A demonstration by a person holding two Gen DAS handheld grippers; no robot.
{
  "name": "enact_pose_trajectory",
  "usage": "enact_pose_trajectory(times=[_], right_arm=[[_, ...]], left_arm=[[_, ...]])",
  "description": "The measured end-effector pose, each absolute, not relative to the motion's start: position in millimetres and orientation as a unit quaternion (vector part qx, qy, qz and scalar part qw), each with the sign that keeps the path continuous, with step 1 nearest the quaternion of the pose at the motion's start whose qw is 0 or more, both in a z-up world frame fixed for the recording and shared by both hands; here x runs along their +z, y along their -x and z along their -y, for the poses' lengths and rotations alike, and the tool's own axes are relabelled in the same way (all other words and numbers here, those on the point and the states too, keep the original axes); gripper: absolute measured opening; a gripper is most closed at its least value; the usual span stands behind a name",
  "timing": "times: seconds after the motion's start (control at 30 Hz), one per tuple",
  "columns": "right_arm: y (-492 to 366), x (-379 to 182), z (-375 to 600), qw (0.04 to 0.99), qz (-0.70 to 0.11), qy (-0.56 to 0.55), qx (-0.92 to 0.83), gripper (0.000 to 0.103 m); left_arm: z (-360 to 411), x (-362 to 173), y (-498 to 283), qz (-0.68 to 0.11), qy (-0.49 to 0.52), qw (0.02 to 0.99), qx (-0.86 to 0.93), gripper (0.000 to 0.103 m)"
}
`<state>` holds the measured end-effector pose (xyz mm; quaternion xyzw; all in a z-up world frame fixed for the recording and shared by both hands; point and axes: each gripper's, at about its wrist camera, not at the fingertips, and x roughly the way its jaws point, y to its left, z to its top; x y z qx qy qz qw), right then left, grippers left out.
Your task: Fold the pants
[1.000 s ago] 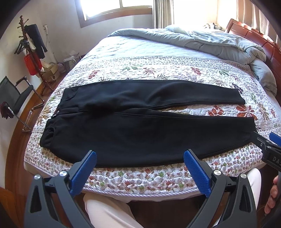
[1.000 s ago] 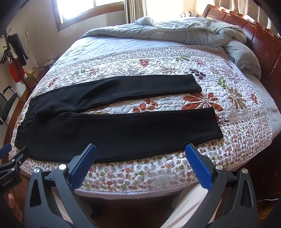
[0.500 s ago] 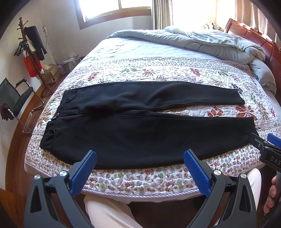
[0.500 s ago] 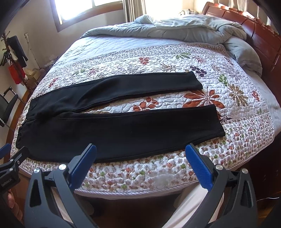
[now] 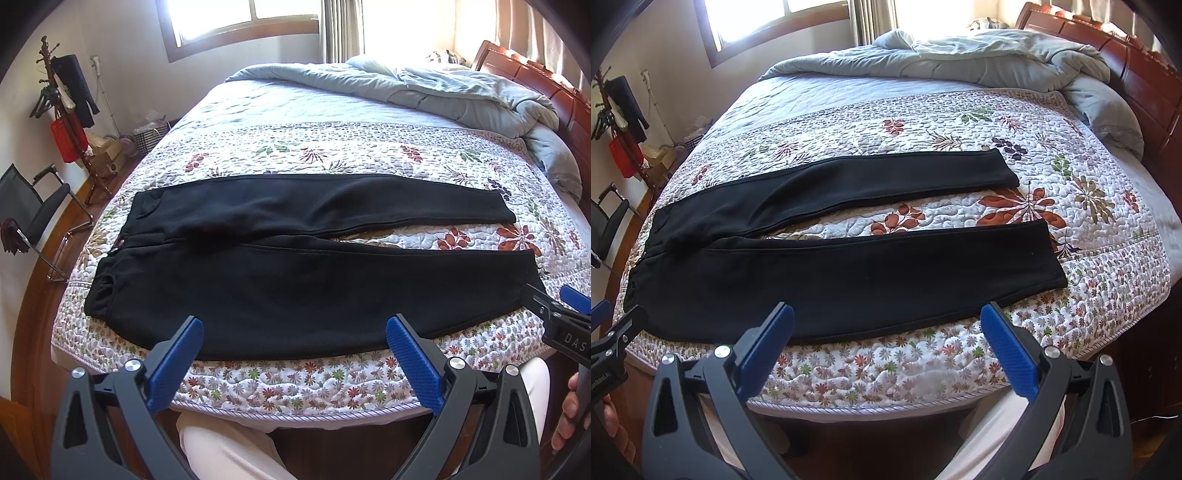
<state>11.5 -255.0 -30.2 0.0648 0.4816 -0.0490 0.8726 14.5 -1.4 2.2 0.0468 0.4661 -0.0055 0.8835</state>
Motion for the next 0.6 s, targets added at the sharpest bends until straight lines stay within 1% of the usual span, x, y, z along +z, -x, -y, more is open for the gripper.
enact_pose_trajectory(times=[0.6], right_arm=[[-11.2,-30.9,255.6,0.875,-0.478,-0.06,-0.05,0.1]], left_arm=[[2.3,3.2,-15.8,-0.464,-0.047,0.884,-0.005,0.099]])
